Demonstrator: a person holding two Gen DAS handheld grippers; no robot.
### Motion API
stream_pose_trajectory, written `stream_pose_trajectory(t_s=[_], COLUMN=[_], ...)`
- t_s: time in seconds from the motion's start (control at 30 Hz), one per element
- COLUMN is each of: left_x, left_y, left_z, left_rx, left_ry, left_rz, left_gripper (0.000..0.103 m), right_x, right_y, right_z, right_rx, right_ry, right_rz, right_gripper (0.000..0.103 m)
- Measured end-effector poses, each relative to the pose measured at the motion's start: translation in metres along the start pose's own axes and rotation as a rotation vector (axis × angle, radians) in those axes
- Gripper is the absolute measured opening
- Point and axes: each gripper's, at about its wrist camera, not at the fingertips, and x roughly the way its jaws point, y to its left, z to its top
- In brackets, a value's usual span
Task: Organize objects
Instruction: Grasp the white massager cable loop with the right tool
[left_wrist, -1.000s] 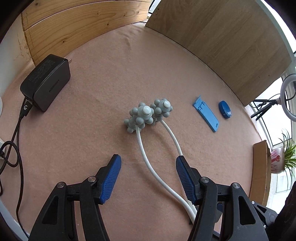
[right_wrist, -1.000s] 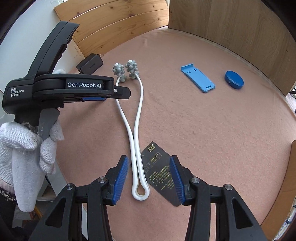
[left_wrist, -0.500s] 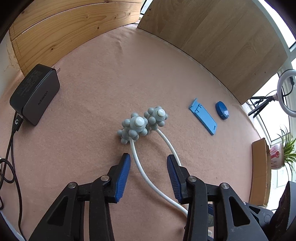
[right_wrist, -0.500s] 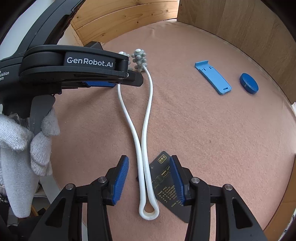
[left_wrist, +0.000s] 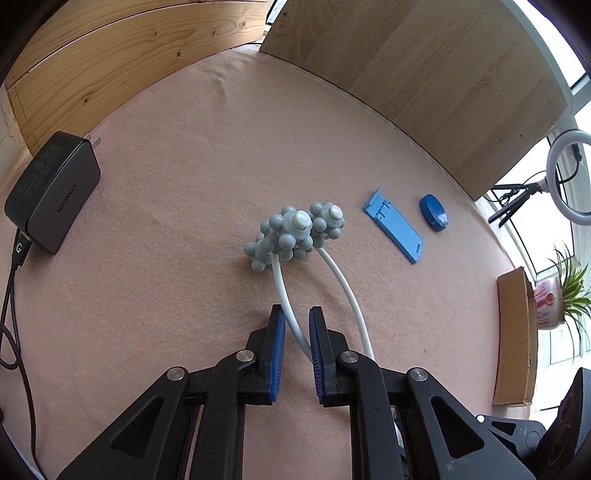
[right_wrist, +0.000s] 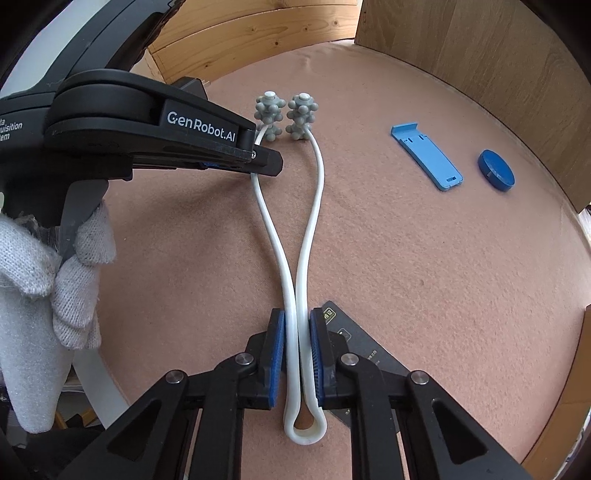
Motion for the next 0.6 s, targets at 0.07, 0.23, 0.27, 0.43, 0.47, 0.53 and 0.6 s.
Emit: stream_pose_trajectory(t_s=[0.07,0.23,0.27,0.43,0.47,0.53,0.6], left_x=[0.0,-0.001,-0.001,-0.001,-0.001,-0.001,-0.001], left_y=[-0.004,-0.015,-0.017,-0.031,-0.034,-0.041,-0.05], left_z=[0.0,0.001,0.001,0.003,0.003,0.004,0.005], left_rx=[0.006,0.016,0.018,0.031,0.032,0.04,0.053], left_ry=[0.0,-0.003,-0.004,-0.005,-0.005,-0.004,-0.004], left_rz=[-0.005,-0.023,-0.027,-0.049,-0.055,-0.065,-0.075], left_gripper=[0.014,0.014,0.014,0.014,0.014,0.014,0.014], right_x=[-0.005,-0.015,-0.016,-0.029,-0.031,-0.034,-0.038], right_y=[-0.001,0.002,0.001,0.0,-0.002,-0.006,-0.012], right_z=[-0.003,-0.008,-0.007,-0.015,-0.016,-0.018,-0.02], right_rx=[0.0,-0.004,-0.003,0.013,0.018,0.028,0.038], right_ry=[-0.01,-0.04,-0.045,-0.066,-0.07,-0.076,-0.082], right_rz=[-0.007,-0.033,-0.037,-0.053,-0.056,-0.064,-0.071], right_gripper=[0.012,0.012,0.012,0.012,0.012,0.012,0.012])
